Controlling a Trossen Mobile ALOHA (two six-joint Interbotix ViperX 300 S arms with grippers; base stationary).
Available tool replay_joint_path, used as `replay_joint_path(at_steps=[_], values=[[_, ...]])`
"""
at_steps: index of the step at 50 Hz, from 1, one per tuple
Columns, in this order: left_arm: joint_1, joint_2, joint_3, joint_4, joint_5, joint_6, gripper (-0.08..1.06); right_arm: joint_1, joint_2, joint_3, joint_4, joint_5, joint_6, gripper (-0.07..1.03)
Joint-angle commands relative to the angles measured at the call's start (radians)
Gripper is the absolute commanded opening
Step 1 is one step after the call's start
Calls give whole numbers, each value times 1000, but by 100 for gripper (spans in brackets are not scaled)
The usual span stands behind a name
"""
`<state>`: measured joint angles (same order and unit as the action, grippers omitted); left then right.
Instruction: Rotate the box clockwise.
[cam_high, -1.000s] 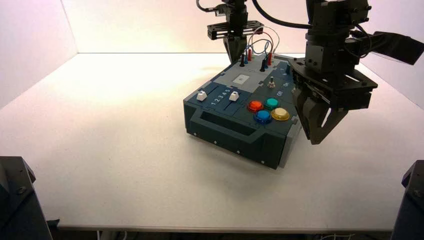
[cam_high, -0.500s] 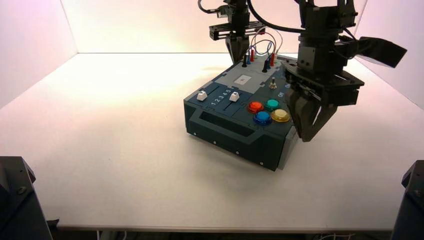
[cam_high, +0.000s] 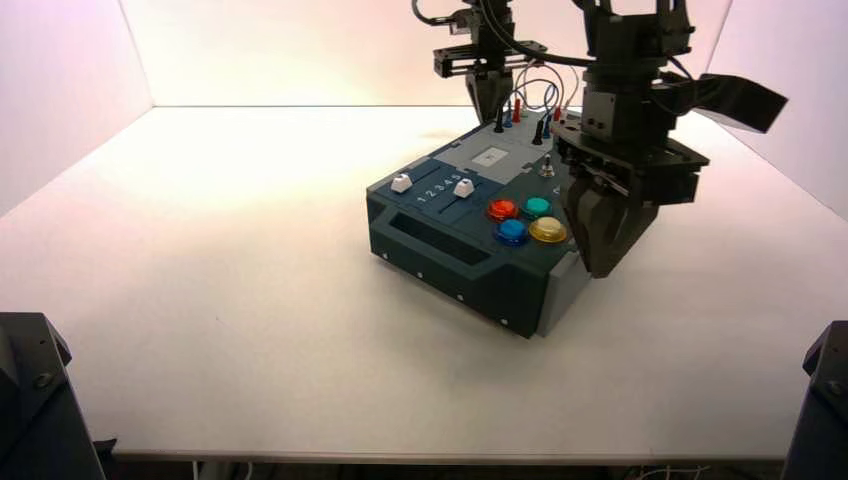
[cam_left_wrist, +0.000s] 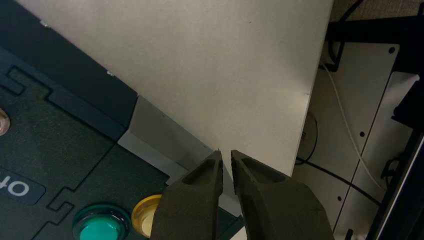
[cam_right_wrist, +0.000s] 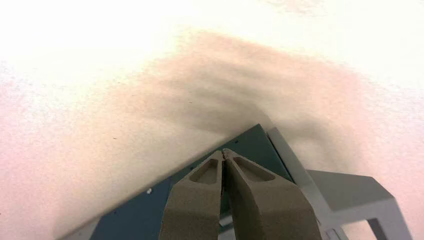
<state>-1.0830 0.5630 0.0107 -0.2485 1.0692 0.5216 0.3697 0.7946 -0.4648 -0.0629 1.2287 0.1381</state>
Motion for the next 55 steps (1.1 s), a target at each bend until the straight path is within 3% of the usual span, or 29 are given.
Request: replay_joint_path(at_steps=[1,55], values=[[69,-15,9,12,3,6,13,-25,-71,-3,-6,17,-5,-2],[184,-23,156,18,-81,18,11,-46,-35,63,-11,-2,-12,-2]])
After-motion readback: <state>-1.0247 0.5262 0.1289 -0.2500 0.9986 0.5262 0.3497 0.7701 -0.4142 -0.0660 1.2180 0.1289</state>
